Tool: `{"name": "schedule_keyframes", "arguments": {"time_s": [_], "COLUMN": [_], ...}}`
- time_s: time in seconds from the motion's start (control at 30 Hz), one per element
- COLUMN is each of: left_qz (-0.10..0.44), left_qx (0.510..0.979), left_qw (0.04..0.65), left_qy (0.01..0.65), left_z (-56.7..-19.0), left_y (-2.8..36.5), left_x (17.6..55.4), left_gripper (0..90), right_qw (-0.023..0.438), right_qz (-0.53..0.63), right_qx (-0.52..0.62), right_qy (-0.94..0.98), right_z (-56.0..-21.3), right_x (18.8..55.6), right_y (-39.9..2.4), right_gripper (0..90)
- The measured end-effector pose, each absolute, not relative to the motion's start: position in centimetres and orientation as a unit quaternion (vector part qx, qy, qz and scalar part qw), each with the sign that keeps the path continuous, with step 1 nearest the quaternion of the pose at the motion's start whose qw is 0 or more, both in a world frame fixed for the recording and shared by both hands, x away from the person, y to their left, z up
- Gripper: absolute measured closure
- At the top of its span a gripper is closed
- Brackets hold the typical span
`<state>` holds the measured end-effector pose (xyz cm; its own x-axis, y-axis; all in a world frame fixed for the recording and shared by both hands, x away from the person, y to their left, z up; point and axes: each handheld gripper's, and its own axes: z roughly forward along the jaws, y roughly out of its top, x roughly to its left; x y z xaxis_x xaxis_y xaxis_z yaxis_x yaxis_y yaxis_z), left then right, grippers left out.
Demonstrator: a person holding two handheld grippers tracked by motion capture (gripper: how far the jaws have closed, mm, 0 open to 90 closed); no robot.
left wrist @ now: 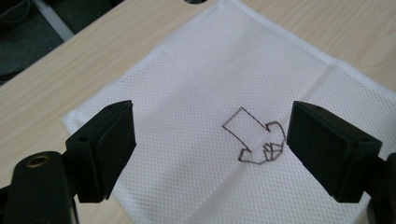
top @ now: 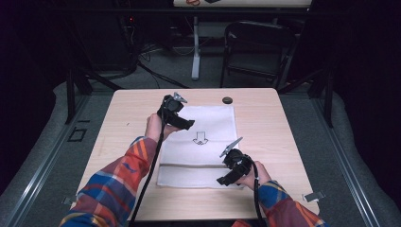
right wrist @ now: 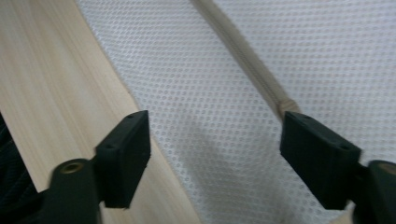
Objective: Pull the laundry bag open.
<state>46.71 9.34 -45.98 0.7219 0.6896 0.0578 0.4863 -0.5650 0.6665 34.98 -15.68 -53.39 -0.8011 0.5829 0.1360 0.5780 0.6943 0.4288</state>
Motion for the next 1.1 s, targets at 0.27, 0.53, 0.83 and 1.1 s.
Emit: {"name": "schedule_keyframes", "arguments": {"time_s": [0.27, 0.53, 0.83, 1.1], "left_qz": [0.134, 0.107, 0.100, 0.096], "left_qx": [0.879, 0.884, 0.892, 0.894], "left_qw": [0.321, 0.323, 0.316, 0.327], "left_qy": [0.326, 0.321, 0.308, 0.292], "left_z": [-47.1, -49.0, -49.7, -50.0], "left_y": [10.1, 10.5, 10.3, 9.4], "left_x": [44.3, 42.2, 41.0, 40.4], "left_gripper": [10.5, 7.7, 7.3, 9.0], "right_qw": [0.040, 0.048, 0.051, 0.060], "right_qz": [0.236, 0.253, 0.248, 0.254], "right_qx": [0.326, 0.343, 0.367, 0.377], "right_qy": [0.915, 0.903, 0.895, 0.889], "right_z": [-52.4, -51.6, -52.1, -52.1], "right_x": [34.9, 34.8, 35.0, 35.4], "right_y": [-17.0, -18.8, -20.2, -20.9], "right_gripper": [9.3, 6.1, 6.6, 15.1]}}
